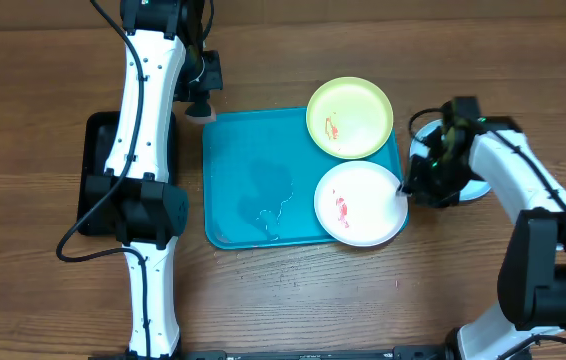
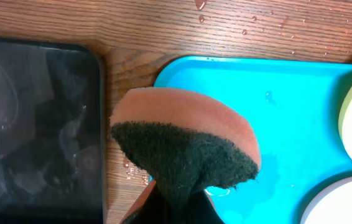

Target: Clean dirty plates on tray and stack at the side

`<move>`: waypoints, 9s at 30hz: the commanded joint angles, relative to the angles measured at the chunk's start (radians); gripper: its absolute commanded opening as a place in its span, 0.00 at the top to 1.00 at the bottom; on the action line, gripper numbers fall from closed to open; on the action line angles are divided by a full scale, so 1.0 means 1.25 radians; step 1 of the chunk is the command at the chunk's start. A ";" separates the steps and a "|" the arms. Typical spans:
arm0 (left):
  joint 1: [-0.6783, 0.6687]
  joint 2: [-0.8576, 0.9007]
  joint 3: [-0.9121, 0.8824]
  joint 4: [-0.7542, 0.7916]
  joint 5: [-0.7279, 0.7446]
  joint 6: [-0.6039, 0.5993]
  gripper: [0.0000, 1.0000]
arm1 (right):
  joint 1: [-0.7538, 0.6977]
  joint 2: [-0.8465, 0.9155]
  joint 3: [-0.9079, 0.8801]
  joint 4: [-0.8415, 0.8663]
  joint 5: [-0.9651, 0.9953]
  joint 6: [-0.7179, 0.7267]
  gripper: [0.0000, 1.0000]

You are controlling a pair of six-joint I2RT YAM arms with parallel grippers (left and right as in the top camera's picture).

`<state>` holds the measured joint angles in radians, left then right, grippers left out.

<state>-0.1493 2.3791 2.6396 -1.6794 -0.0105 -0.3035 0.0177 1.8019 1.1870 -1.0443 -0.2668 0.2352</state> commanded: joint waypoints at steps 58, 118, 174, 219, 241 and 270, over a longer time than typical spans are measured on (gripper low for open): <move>-0.114 -0.003 -0.179 0.067 0.041 -0.015 0.96 | 0.385 0.117 -0.004 0.487 0.081 0.413 0.85; -0.174 -0.003 -0.618 0.311 -0.213 -0.212 0.96 | 0.375 0.147 -0.004 0.538 0.072 0.413 0.96; -0.157 -0.003 -0.618 0.464 -0.302 -0.211 0.96 | 0.375 0.147 -0.004 0.534 0.060 0.403 0.96; -0.149 -0.003 -0.419 0.262 -0.324 -0.147 0.96 | 0.375 0.147 0.027 0.473 0.082 0.395 0.96; -0.056 -0.002 -0.174 0.098 0.009 -0.008 0.96 | 0.538 -0.099 0.131 0.099 0.576 0.245 0.96; -0.056 0.000 -0.174 0.109 0.009 -0.008 0.96 | 0.874 -0.152 0.131 0.015 1.472 0.254 0.96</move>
<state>-0.2161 2.3787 2.4268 -1.5452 -0.0105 -0.3325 1.1027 1.6287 1.3277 -1.0328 1.4887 0.5457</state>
